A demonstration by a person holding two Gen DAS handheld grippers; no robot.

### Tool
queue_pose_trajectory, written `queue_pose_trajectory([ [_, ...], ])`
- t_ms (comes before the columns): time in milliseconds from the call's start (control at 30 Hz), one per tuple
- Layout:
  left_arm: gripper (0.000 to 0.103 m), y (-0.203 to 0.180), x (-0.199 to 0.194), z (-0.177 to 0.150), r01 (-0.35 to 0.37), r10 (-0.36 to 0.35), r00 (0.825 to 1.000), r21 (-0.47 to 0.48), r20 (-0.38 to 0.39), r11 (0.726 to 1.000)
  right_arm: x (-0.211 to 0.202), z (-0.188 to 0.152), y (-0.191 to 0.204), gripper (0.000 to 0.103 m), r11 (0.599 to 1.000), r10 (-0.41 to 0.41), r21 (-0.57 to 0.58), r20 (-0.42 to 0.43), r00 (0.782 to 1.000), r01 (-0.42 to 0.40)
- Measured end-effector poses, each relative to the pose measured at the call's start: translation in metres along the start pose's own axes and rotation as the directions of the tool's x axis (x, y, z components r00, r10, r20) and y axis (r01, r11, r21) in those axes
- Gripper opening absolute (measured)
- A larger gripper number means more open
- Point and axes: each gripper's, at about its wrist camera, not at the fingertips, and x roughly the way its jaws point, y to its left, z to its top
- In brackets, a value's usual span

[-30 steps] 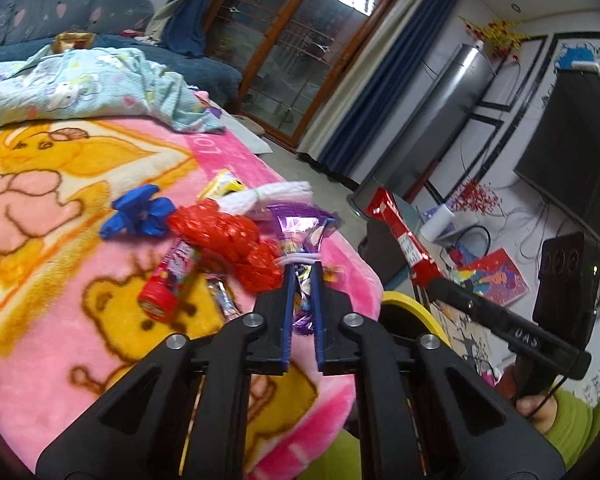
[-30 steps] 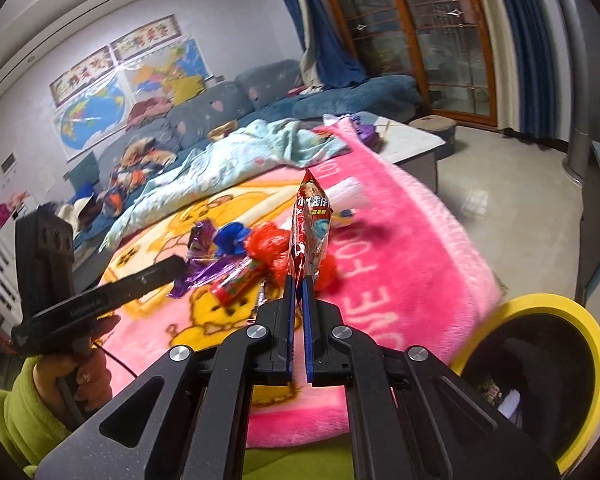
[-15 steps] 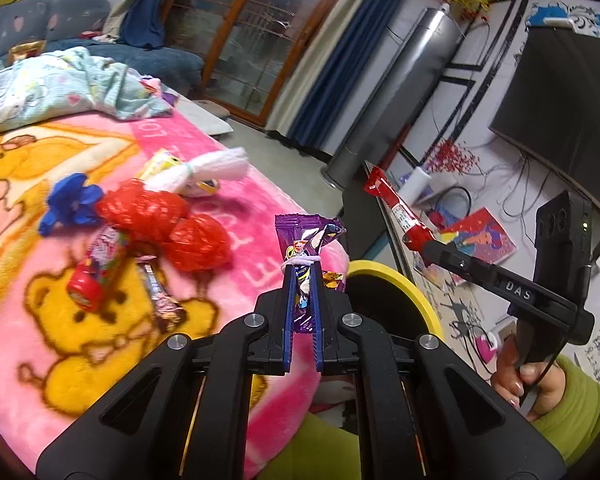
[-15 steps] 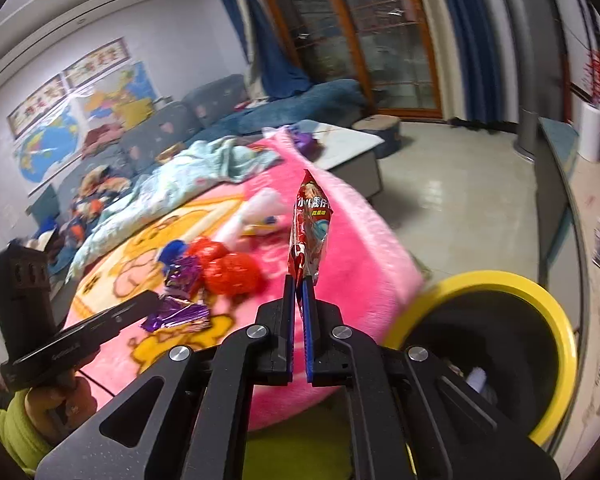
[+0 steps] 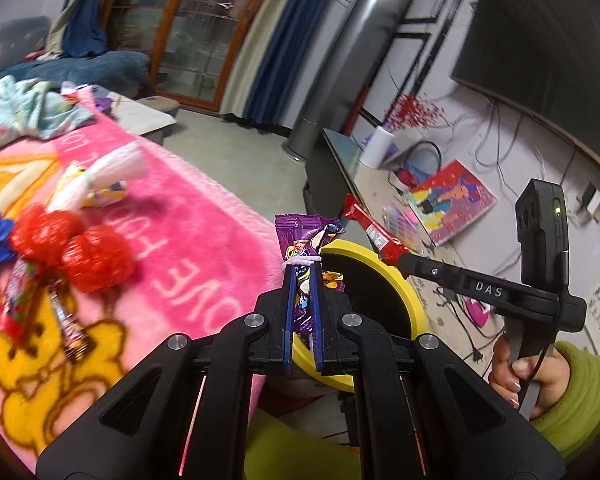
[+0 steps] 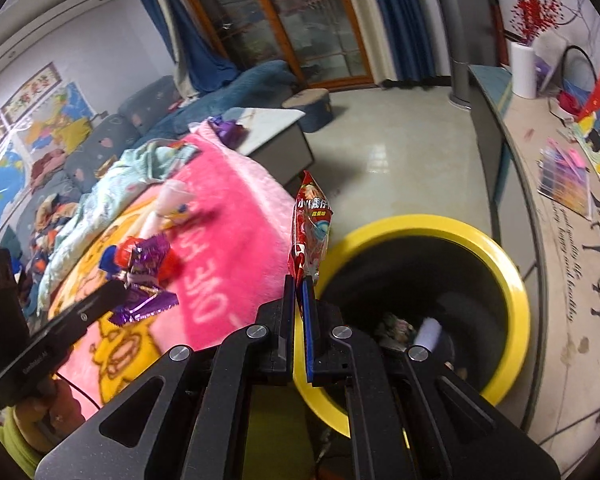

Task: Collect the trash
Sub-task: 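Carry both items over the yellow-rimmed bin and open both tools to drop them, then move both tools back from the bin to the trash pile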

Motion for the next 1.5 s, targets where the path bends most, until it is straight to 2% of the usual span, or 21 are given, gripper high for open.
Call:
queue_pose_trajectory([
  [233, 0.004, -0.026, 0.036, 0.001, 0.027, -0.023, 0.998, 0.062, -0.067, 0.998, 0.001, -0.008, -0.023, 0.004, 0.996, -0.08, 0.028, -0.009, 0.997, 0.08],
  [500, 0.004, -0.042, 0.071, -0.002, 0.051, -0.039, 0.992, 0.091, -0.12, 0.995, 0.012, -0.012, -0.051, 0.004, 0.986, -0.097, 0.127, -0.062, 0.993, 0.104],
  [667, 0.004, -0.047, 0.09, -0.006, 0.07, -0.056, 0.987, 0.092, -0.152, 0.993, 0.014, -0.014, -0.064, 0.004, 0.973, -0.139, 0.176, -0.069, 0.988, 0.15],
  [700, 0.004, -0.048, 0.093, -0.006, 0.069, -0.054, 0.986, 0.094, -0.157, 0.993, 0.014, -0.015, -0.066, 0.007, 0.969, -0.154, 0.184, -0.073, 0.985, 0.165],
  [733, 0.004, -0.048, 0.097, -0.006, 0.064, -0.048, 0.986, 0.095, -0.158, 0.993, 0.015, -0.015, -0.068, 0.014, 0.966, -0.161, 0.193, -0.076, 0.984, 0.172],
  [767, 0.011, -0.048, 0.101, -0.005, 0.06, -0.044, 0.985, 0.093, -0.167, 0.994, 0.016, -0.016, -0.073, 0.022, 0.96, -0.165, 0.215, -0.079, 0.983, 0.179],
  [800, 0.023, -0.047, 0.104, -0.004, 0.055, -0.04, 0.985, 0.088, -0.169, 0.995, 0.016, -0.016, -0.076, 0.042, 0.955, -0.173, 0.23, -0.084, 0.981, 0.188],
  [833, 0.03, -0.046, 0.106, -0.003, 0.045, -0.031, 0.986, 0.083, -0.167, 0.996, 0.017, -0.018, -0.08, 0.054, 0.948, -0.174, 0.255, -0.086, 0.981, 0.19],
  [867, 0.038, -0.045, 0.107, -0.002, 0.041, -0.028, 0.986, 0.08, -0.166, 0.996, 0.016, -0.019, -0.083, 0.054, 0.945, -0.168, 0.269, -0.084, 0.982, 0.185],
  [933, 0.041, -0.042, 0.108, -0.001, 0.041, -0.03, 0.986, 0.065, -0.163, 0.997, 0.016, -0.019, -0.087, 0.054, 0.941, -0.178, 0.278, -0.086, 0.98, 0.195],
  [967, 0.049, -0.041, 0.108, 0.0, 0.039, -0.029, 0.987, 0.057, -0.161, 0.998, 0.016, -0.019, -0.088, 0.055, 0.94, -0.18, 0.278, -0.084, 0.98, 0.197],
  [1000, 0.058, -0.038, 0.105, 0.0, 0.037, -0.029, 0.988, 0.047, -0.154, 0.998, 0.016, -0.018, -0.087, 0.058, 0.941, -0.178, 0.278, -0.08, 0.981, 0.193],
  [1033, 0.062, -0.038, 0.102, 0.0, 0.033, -0.026, 0.989, 0.043, -0.148, 0.999, 0.016, -0.018, -0.086, 0.063, 0.943, -0.177, 0.273, -0.078, 0.981, 0.192],
  [1167, 0.088, -0.03, 0.085, 0.002, -0.048, 0.051, 0.993, 0.038, -0.104, 0.998, 0.017, -0.016, -0.073, 0.071, 0.956, -0.184, 0.22, -0.056, 0.981, 0.192],
  [1200, 0.092, -0.026, 0.078, 0.003, -0.075, 0.078, 0.993, 0.03, -0.093, 0.997, 0.016, -0.015, -0.069, 0.075, 0.961, -0.179, 0.204, -0.046, 0.983, 0.185],
  [1333, 0.092, -0.014, 0.056, 0.005, -0.126, 0.127, 0.99, 0.011, -0.06, 0.992, 0.009, -0.01, -0.047, 0.085, 0.98, -0.157, 0.127, 0.016, 0.987, 0.154],
  [1500, 0.092, -0.001, 0.023, 0.006, -0.186, 0.186, 0.983, -0.004, 0.012, 0.983, 0.002, -0.005, -0.017, 0.089, 0.993, -0.118, 0.015, 0.071, 0.991, 0.117],
])
